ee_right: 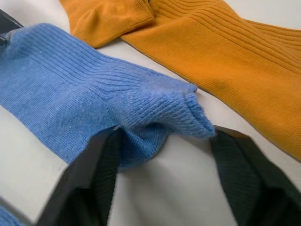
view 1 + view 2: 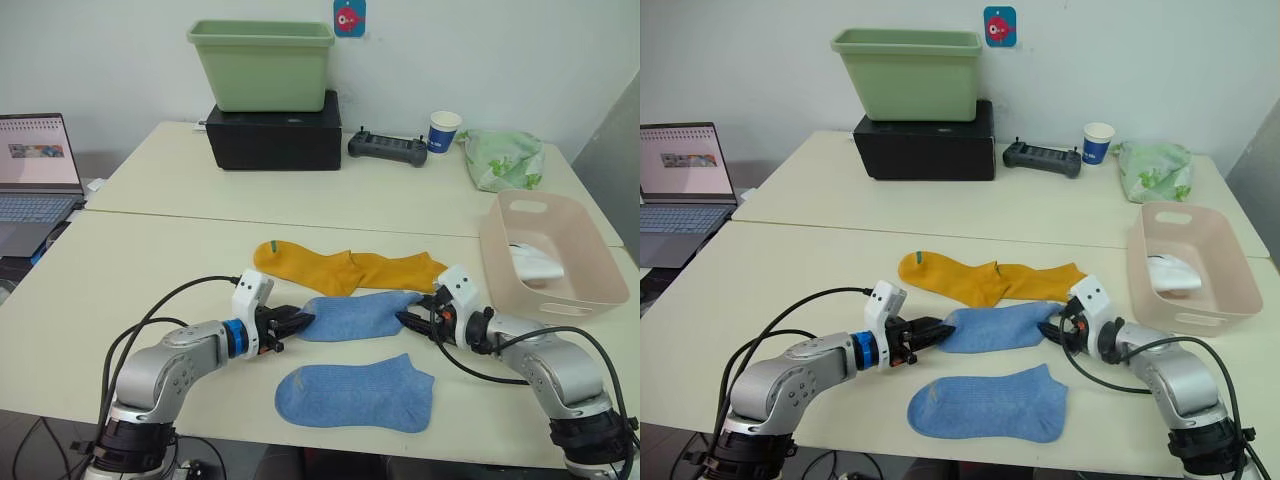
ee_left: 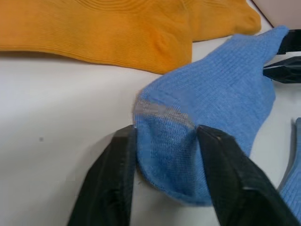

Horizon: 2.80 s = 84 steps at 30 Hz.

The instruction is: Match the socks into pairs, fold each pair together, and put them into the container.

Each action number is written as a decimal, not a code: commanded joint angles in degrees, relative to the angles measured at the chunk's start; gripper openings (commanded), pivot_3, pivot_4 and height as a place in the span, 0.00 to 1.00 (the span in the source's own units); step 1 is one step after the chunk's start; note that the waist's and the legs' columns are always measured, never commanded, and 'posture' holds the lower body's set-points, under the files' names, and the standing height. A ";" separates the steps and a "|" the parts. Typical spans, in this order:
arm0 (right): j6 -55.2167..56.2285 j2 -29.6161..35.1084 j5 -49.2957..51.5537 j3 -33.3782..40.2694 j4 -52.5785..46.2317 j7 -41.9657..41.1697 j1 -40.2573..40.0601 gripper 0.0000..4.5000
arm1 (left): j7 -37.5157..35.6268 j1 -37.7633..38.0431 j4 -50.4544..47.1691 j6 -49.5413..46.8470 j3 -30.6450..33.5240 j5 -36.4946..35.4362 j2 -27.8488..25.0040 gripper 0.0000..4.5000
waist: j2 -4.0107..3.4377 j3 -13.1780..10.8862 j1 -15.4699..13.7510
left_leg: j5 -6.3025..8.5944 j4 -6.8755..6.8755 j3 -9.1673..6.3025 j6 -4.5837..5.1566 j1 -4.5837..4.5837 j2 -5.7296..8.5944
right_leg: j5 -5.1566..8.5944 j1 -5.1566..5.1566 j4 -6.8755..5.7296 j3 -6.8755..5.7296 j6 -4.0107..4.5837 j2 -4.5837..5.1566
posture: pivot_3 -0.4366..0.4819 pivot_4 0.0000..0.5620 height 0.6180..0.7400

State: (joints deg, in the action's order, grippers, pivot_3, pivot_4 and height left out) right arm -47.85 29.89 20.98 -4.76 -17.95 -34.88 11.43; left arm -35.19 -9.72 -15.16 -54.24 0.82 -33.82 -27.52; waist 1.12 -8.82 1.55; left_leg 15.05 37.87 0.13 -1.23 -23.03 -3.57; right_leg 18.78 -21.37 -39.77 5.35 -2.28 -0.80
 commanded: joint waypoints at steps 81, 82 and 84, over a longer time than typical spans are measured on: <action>-35.48 3.24 44.85 26.56 -30.47 10.05 -7.09 0.01 | 4.05 22.49 -27.80 -17.27 25.45 -38.62 -15.67 0.00 | 0.17 -0.44 0.68 | 0.12 -0.61 -0.16 -0.24 0.01 -0.11 | 0.02 -0.06 0.52 0.09 -0.04 0.13 | 0.48 0.27 0.83; -35.34 3.95 45.07 26.31 -30.69 10.81 -8.20 0.01 | 5.01 24.54 -28.70 -16.37 25.20 -38.13 -15.40 0.00 | 0.16 -0.45 0.68 | 0.09 -0.73 -0.17 -0.29 0.04 -0.08 | 0.02 -0.05 0.59 0.11 -0.04 0.19 | 0.48 0.27 0.83; -34.23 4.93 44.05 24.93 -30.92 12.41 -9.89 0.01 | 6.92 28.06 -30.18 -14.04 23.61 -35.70 -13.91 0.00 | 0.17 -0.45 0.50 | 0.05 -0.84 -0.15 -0.36 0.08 -0.02 | 0.03 -0.01 0.73 0.15 -0.05 0.23 | 0.48 0.27 0.83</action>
State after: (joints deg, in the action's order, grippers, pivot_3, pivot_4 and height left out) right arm -82.87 34.12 64.19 20.06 -47.18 -24.06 2.05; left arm -29.47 17.28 -43.10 -70.40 24.84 -70.05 -42.17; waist 1.29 -9.27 2.05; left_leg 15.09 37.03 0.01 -1.60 -22.94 -3.56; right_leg 18.89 -21.38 -39.02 5.51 -2.47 -0.56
